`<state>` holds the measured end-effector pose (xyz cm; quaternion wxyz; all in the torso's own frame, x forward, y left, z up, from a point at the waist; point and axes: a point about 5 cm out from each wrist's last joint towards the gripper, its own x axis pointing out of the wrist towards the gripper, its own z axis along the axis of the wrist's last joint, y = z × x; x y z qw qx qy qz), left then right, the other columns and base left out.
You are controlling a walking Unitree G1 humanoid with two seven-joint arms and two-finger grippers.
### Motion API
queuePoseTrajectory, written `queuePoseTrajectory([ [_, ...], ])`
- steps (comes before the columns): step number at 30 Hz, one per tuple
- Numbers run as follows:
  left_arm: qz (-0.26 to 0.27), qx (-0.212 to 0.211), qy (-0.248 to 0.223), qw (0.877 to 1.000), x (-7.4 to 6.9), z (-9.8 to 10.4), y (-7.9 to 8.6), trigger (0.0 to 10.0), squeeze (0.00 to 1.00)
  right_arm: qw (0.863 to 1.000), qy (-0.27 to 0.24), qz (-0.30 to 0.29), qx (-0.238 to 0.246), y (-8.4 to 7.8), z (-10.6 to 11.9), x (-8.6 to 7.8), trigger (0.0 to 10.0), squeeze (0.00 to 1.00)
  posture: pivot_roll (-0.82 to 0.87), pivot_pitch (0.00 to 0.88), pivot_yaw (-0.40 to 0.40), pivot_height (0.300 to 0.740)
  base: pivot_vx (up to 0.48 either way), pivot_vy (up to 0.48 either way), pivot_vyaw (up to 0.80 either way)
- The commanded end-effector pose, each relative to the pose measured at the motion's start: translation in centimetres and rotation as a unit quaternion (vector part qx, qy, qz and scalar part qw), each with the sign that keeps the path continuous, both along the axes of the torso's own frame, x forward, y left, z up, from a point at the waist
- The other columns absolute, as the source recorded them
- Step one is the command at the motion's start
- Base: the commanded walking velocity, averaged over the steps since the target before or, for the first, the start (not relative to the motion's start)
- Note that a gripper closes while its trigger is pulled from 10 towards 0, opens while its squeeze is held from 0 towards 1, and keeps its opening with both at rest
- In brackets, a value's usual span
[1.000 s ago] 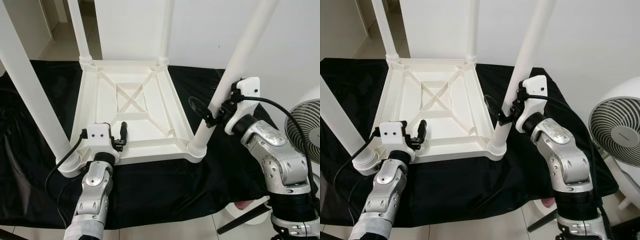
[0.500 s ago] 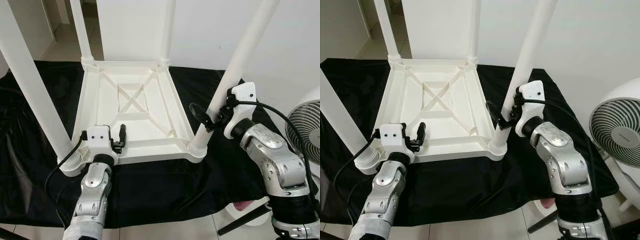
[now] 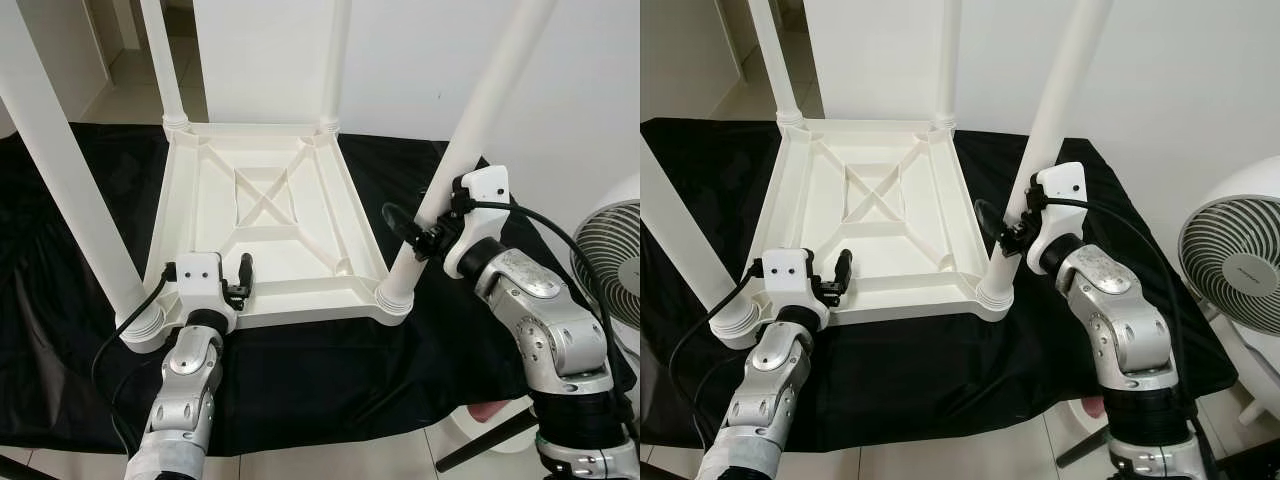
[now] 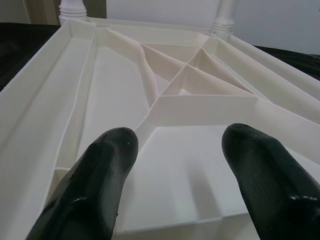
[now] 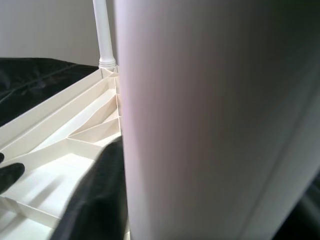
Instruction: Building children table
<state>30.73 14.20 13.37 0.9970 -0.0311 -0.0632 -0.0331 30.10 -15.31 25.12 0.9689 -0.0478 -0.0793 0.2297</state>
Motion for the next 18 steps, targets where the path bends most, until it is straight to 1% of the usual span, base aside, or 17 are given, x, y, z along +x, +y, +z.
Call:
queuePoseTrajectory([
  [1, 0.044, 0.001, 0.032, 0.999, -0.2, -1.1, 0.5, 10.0, 0.00, 1.000, -0.011, 0.001, 0.005, 0.0, 0.7, -0.2, 0.0, 0.00, -0.02, 0.060, -0.047, 0.740, 0.000, 0.000, 0.00],
  [2, 0.063, 0.002, 0.041, 0.997, -0.2, -1.3, 1.1, 10.0, 0.00, 1.000, -0.013, -0.007, 0.020, -0.2, 1.0, -0.1, 0.0, 0.00, -0.02, 0.066, -0.045, 0.740, 0.000, 0.000, 0.00],
  [3, 0.069, 0.003, 0.044, 0.997, -0.2, -1.3, 1.3, 10.0, 0.00, 1.000, -0.013, -0.010, 0.026, -0.2, 1.0, -0.1, 0.0, 0.00, -0.02, 0.066, -0.045, 0.740, 0.000, 0.000, 0.00],
  [5, 0.081, 0.001, 0.047, 0.996, -0.2, -1.3, 1.7, 10.0, 0.00, 0.999, -0.016, -0.015, 0.032, -0.3, 1.2, 0.0, 0.0, 0.00, -0.02, 0.068, -0.044, 0.740, 0.000, 0.000, 0.00],
  [7, 0.081, 0.001, 0.047, 0.996, -0.2, -1.3, 1.7, 10.0, 0.00, 0.999, -0.016, -0.015, 0.032, -0.3, 1.2, 0.0, 0.0, 0.00, -0.02, 0.068, -0.044, 0.740, 0.000, 0.000, 0.00],
  [10, 0.124, 0.004, 0.057, 0.991, -0.1, -1.1, 3.5, 10.0, 0.00, 0.997, -0.022, -0.036, 0.062, -0.7, 1.4, -0.1, 0.0, 0.00, -0.01, 0.076, -0.040, 0.740, 0.000, 0.000, 0.00],
  [13, 0.131, 0.008, 0.059, 0.990, -0.1, -1.1, 4.0, 10.0, 0.00, 0.996, -0.023, -0.043, 0.073, -0.8, 1.4, -0.2, 0.0, 0.00, -0.01, 0.077, -0.038, 0.740, 0.000, 0.000, 0.00],
  [14, 0.135, 0.014, 0.059, 0.989, -0.1, -1.0, 4.4, 10.0, 0.00, 0.994, -0.025, -0.053, 0.090, -1.1, 1.3, -0.2, 0.0, 0.00, -0.01, 0.080, -0.036, 0.740, 0.000, 0.000, 0.00],
  [15, 0.135, 0.014, 0.059, 0.989, -0.1, -1.0, 4.4, 10.0, 0.00, 0.994, -0.025, -0.053, 0.090, -1.1, 1.3, -0.2, 0.0, 0.00, -0.01, 0.080, -0.036, 0.740, 0.000, 0.000, 0.00],
  [17, 0.135, 0.021, 0.056, 0.989, 0.1, -0.5, 4.6, 10.0, 0.00, 0.989, -0.034, -0.076, 0.125, -1.7, 1.4, -0.3, 0.0, 0.00, -0.01, 0.081, -0.034, 0.740, 0.000, 0.000, 0.00],
  [18, 0.135, 0.021, 0.056, 0.989, 0.1, -0.5, 4.6, 10.0, 0.00, 0.989, -0.034, -0.076, 0.125, -1.7, 1.4, -0.3, 0.0, 0.00, -0.01, 0.081, -0.034, 0.740, 0.000, 0.000, 0.00],
])
